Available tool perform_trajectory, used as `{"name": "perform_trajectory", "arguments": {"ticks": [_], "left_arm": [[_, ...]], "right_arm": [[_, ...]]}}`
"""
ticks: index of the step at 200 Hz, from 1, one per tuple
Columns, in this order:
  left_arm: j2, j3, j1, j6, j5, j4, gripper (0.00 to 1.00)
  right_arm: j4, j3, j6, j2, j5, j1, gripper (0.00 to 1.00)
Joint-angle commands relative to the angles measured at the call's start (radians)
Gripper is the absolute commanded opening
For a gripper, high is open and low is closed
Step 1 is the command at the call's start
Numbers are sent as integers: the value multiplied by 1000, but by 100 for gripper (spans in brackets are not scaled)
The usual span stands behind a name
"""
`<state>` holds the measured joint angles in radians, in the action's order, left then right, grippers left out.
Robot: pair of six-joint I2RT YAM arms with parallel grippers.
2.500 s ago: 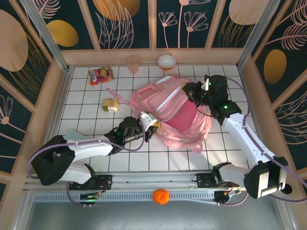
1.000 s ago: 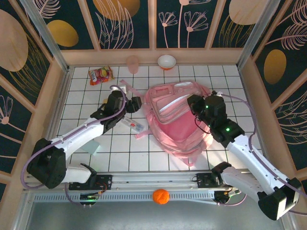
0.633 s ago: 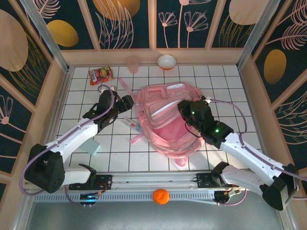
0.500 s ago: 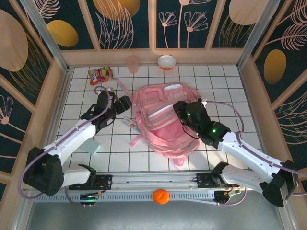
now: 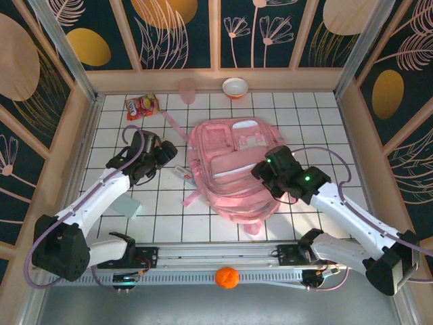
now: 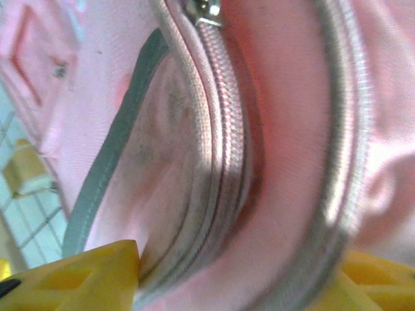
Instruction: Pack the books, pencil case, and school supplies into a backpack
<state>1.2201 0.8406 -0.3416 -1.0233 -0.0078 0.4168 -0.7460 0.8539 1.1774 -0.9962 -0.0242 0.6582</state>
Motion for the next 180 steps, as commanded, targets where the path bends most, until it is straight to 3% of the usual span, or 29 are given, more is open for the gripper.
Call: {"name": "perform_trajectory", "arguments": {"ticks": [1, 44, 84, 126, 180], "left_arm": [[-40, -49, 61, -84, 18, 119, 86], [-77, -61, 170, -98, -61, 264, 87], [-110, -90, 301, -74, -172, 376, 86], [-93, -136, 405, -41, -160, 405, 89], [-27, -225, 409, -78, -79, 387, 92]], "right_arm": [[-203, 77, -103, 41, 79, -54, 65], [-329, 206, -210, 32, 121, -105, 65], [-208, 279, -239, 52, 144, -98, 64], [-75, 260, -284, 52, 187, -100, 64], [84, 213, -287, 82, 247, -105, 64]]}}
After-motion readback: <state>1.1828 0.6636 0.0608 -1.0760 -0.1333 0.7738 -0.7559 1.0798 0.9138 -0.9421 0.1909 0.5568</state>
